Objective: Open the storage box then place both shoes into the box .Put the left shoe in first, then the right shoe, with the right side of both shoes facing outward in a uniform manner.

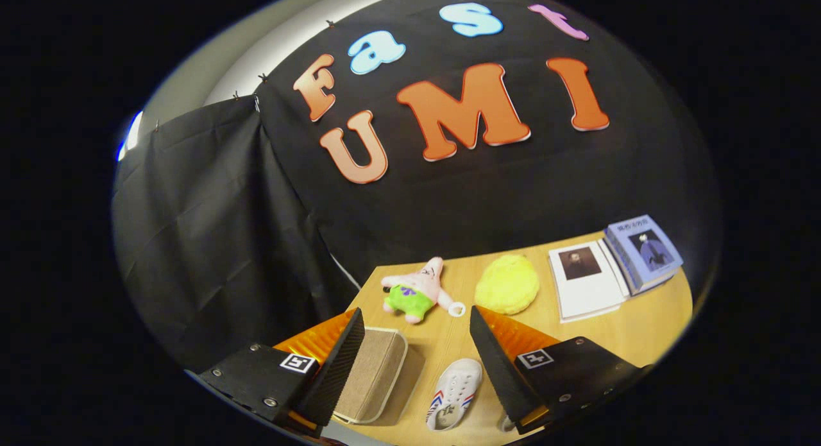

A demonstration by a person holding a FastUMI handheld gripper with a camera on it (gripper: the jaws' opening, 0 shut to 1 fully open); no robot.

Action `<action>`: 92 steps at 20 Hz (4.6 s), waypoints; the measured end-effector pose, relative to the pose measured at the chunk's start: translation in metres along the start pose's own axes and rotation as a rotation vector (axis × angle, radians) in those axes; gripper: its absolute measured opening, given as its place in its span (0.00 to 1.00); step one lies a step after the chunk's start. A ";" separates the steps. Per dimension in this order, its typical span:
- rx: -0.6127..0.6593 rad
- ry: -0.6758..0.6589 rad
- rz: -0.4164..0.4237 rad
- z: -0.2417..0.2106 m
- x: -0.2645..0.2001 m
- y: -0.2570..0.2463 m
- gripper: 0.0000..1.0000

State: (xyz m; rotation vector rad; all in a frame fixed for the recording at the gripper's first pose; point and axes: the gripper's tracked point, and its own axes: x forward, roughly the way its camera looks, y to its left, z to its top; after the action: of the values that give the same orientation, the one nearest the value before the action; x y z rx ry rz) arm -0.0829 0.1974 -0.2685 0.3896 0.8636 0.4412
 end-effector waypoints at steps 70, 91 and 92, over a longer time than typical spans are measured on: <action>0.434 0.459 0.659 -0.072 0.075 0.266 0.06; 0.158 0.377 0.420 -0.115 0.132 0.271 0.96; 0.137 0.362 0.380 -0.117 0.129 0.249 0.97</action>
State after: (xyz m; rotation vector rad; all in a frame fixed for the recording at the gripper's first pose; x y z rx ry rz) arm -0.1540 0.4911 -0.2964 0.6165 1.1798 0.8239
